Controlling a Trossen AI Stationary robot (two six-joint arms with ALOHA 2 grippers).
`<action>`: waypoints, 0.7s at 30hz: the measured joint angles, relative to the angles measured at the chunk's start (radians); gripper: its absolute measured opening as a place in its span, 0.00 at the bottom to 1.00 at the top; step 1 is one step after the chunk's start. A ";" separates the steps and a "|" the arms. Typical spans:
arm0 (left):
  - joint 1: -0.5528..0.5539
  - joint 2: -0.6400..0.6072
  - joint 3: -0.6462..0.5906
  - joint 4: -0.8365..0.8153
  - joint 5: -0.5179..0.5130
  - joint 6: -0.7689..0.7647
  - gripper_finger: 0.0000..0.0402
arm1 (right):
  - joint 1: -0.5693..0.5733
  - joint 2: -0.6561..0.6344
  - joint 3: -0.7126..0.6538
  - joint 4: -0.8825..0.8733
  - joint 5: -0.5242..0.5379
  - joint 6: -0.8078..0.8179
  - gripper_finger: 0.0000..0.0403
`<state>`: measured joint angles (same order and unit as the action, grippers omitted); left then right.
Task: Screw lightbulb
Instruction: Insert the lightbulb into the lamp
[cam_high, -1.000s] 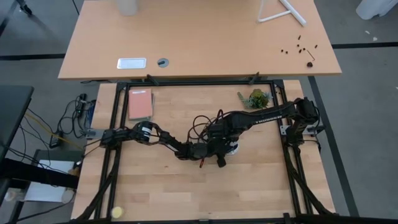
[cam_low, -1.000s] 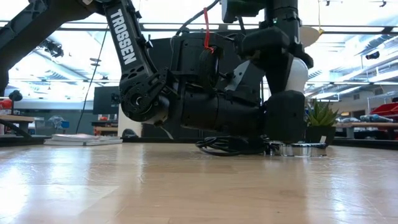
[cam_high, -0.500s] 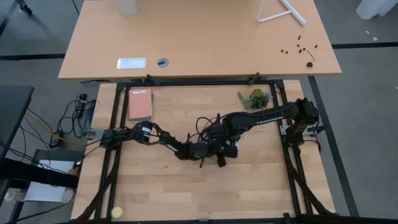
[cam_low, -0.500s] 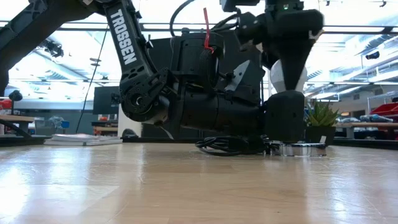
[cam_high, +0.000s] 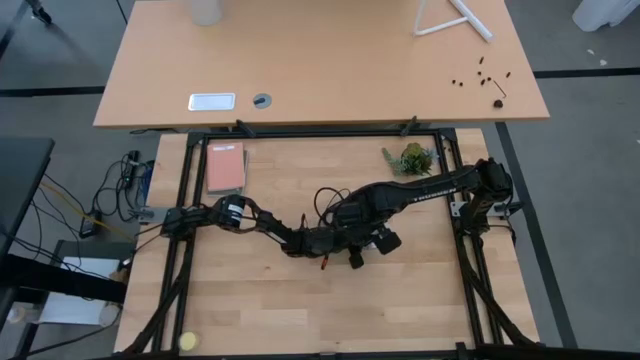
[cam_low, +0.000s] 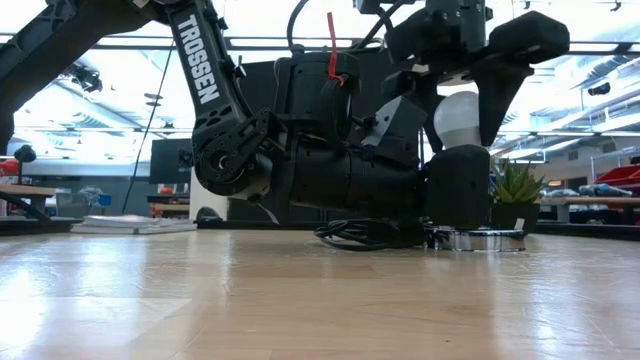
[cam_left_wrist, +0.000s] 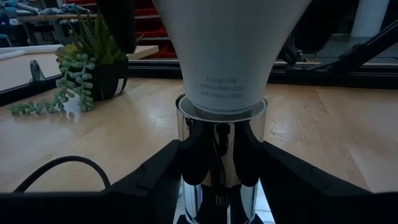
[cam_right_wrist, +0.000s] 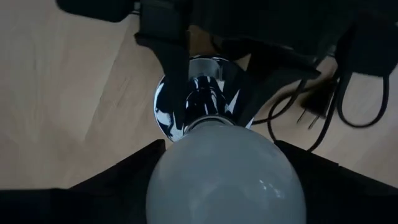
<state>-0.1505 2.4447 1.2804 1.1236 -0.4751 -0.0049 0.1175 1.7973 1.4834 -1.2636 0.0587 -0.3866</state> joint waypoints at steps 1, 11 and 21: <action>0.000 0.000 0.000 0.000 0.000 0.000 0.50 | 0.000 0.000 0.000 0.002 0.000 -0.013 0.75; 0.000 0.000 0.000 -0.001 0.001 0.001 0.50 | 0.000 -0.004 -0.022 0.022 0.014 0.057 0.66; 0.000 0.000 0.000 -0.001 0.002 0.000 0.50 | 0.001 -0.002 -0.024 0.021 0.031 0.478 0.68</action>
<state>-0.1505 2.4447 1.2804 1.1229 -0.4735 -0.0046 0.1182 1.7953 1.4593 -1.2421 0.0901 0.0915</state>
